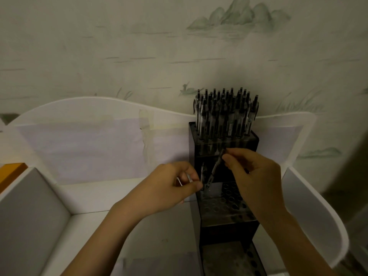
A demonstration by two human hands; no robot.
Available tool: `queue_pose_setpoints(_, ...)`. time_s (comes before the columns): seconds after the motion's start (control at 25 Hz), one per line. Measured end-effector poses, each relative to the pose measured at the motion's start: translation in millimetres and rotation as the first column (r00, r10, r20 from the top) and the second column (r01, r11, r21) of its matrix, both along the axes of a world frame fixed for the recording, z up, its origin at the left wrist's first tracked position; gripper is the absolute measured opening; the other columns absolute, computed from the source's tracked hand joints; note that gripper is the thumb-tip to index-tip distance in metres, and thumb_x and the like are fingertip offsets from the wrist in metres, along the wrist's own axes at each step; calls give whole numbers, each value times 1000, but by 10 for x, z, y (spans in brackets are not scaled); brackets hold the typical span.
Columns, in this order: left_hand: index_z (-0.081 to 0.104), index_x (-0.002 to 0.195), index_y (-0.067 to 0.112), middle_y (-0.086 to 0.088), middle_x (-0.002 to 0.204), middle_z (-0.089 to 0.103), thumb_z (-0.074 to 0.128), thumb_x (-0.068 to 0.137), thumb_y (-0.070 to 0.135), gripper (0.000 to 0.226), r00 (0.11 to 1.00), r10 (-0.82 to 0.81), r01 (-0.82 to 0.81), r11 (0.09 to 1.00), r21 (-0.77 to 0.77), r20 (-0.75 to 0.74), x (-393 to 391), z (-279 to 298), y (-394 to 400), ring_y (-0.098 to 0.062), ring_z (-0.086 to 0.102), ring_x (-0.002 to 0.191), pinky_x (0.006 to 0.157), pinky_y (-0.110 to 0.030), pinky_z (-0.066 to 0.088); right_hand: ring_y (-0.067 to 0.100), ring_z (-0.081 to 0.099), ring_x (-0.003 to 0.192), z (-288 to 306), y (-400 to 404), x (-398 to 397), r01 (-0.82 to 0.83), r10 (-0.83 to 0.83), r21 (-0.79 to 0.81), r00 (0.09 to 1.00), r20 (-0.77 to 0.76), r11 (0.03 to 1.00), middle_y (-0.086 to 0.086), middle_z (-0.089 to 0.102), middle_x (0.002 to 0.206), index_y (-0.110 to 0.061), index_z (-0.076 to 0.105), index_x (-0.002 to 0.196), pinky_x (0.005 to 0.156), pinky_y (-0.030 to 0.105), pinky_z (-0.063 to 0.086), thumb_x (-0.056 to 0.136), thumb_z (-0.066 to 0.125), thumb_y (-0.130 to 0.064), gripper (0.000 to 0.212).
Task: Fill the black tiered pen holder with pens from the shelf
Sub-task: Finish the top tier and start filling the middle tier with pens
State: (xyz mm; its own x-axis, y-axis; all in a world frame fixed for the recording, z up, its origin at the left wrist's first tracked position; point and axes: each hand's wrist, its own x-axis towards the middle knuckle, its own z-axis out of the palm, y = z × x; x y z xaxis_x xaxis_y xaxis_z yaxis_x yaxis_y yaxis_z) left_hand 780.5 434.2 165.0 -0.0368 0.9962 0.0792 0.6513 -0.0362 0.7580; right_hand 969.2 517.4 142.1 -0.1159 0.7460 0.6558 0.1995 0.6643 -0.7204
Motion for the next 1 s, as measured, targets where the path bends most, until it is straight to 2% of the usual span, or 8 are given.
queue_pose_setpoints(0.12, 66, 90, 26, -1, 73, 67, 69, 88, 30, 5, 1000, 5, -5, 1000, 0, 2, 8, 7, 0, -9, 65, 54, 54, -15, 47, 2, 70, 81, -42, 28, -9, 5, -5, -2, 1000, -12, 1000, -8, 73, 87, -18, 73, 101, 77, 12, 54, 85, 73, -13, 17)
queue_pose_setpoints(0.4, 65, 88, 25, -2, 72, 67, 69, 88, 29, 6, 1000, 10, -10, 1000, -1, 5, 58, 44, 0, -10, 65, 54, 53, -18, 48, 2, 64, 85, -70, 64, -23, 6, -19, 120, 994, 107, 993, -8, 69, 88, -11, 75, 99, 77, 3, 48, 83, 73, -9, 17)
queue_pose_setpoints(0.6, 64, 85, 22, -2, 73, 65, 70, 87, 29, 9, 999, 46, -46, 999, 22, -2, 78, 36, 12, -18, 64, 58, 63, -34, 55, -5, 66, 80, -98, 84, -68, -41, 35, 70, 996, 82, 997, -17, 68, 82, -13, 76, 96, 73, 3, 48, 81, 77, -14, 15)
queue_pose_setpoints(0.72, 64, 84, 22, -1, 72, 65, 69, 88, 29, 9, 999, 51, -51, 998, 36, 9, 93, 29, 21, -15, 63, 56, 62, -33, 54, -9, 65, 77, -122, 128, -77, -56, 53, 30, 993, 107, 998, -18, 67, 77, -17, 76, 91, 70, 3, 48, 81, 77, -16, 11)
queue_pose_setpoints(0.88, 63, 84, 24, 1, 70, 63, 69, 87, 30, 10, 998, 68, -68, 997, 48, -7, 102, 2, 27, -17, 62, 60, 62, -32, 54, -5, 63, 76, -266, 131, -106, -44, 45, -11, 971, 234, 999, -6, 73, 78, -15, 77, 88, 70, 1, 45, 82, 77, -14, 6)
queue_pose_setpoints(1.0, 63, 85, 24, 5, 71, 61, 69, 88, 30, 10, 996, 90, -89, 994, 61, -20, 103, -41, 20, -12, 60, 60, 61, -27, 51, -2, 65, 82, -324, 148, -75, -58, 68, -53, 975, 214, 997, -8, 72, 79, -15, 76, 90, 73, 2, 47, 82, 77, -14, 8)
